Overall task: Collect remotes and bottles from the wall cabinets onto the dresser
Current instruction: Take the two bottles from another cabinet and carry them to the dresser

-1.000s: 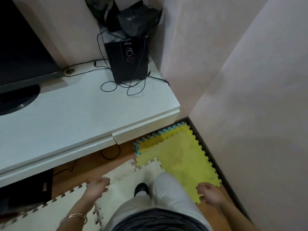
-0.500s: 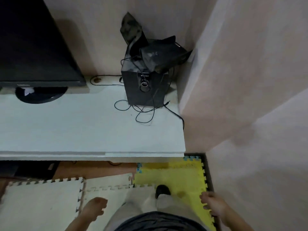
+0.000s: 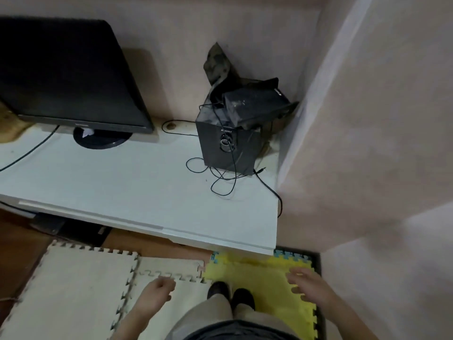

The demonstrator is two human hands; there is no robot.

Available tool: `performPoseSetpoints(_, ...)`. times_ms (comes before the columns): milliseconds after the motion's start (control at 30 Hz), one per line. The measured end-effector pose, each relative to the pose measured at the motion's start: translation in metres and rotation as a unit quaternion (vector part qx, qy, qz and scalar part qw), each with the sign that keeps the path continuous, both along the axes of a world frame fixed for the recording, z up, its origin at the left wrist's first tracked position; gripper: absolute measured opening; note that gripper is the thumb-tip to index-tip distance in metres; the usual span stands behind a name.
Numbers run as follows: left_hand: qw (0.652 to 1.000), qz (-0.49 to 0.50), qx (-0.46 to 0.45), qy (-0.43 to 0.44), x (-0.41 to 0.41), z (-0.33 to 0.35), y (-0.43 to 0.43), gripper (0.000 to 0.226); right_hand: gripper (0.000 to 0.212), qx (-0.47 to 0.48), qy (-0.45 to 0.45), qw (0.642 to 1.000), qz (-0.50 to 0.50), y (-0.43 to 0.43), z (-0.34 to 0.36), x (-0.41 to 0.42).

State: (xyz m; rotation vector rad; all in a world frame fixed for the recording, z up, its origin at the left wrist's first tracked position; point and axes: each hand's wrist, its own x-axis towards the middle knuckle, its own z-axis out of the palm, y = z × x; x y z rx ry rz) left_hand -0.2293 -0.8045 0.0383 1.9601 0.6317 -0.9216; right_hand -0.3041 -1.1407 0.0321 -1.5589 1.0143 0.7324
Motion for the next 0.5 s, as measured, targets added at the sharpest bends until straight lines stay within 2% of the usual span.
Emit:
performPoseSetpoints(133, 0.983, -0.031, -0.037, -0.177, 0.051, 0.066, -0.023, 0.018, 0.034, -0.015, -0.188, 0.978, 0.086, 0.007, 0.088, 0.053)
performPoseSetpoints(233, 0.928, -0.078, -0.088, -0.352, 0.093, 0.156, -0.047, 0.015, 0.027, -0.059, -0.365, 0.919, 0.135, 0.011, 0.182, 0.095)
performPoseSetpoints(367, 0.812, -0.119, -0.149, -0.552, 0.123, 0.287, -0.064, 0.02, 0.032, -0.144, -0.561, 0.788, 0.21, 0.025, 0.304, 0.133)
performPoseSetpoints(433, 0.738, -0.128, -0.173, -0.639, 0.131, 0.345, -0.065, 0.018, 0.033, -0.205, -0.644, 0.703, 0.222, 0.034, 0.362, 0.145)
performPoseSetpoints(500, 0.666, -0.126, -0.189, -0.711, 0.135, 0.396, -0.067, 0.026, 0.033, -0.254, -0.712, 0.619, 0.215, 0.044, 0.412, 0.152)
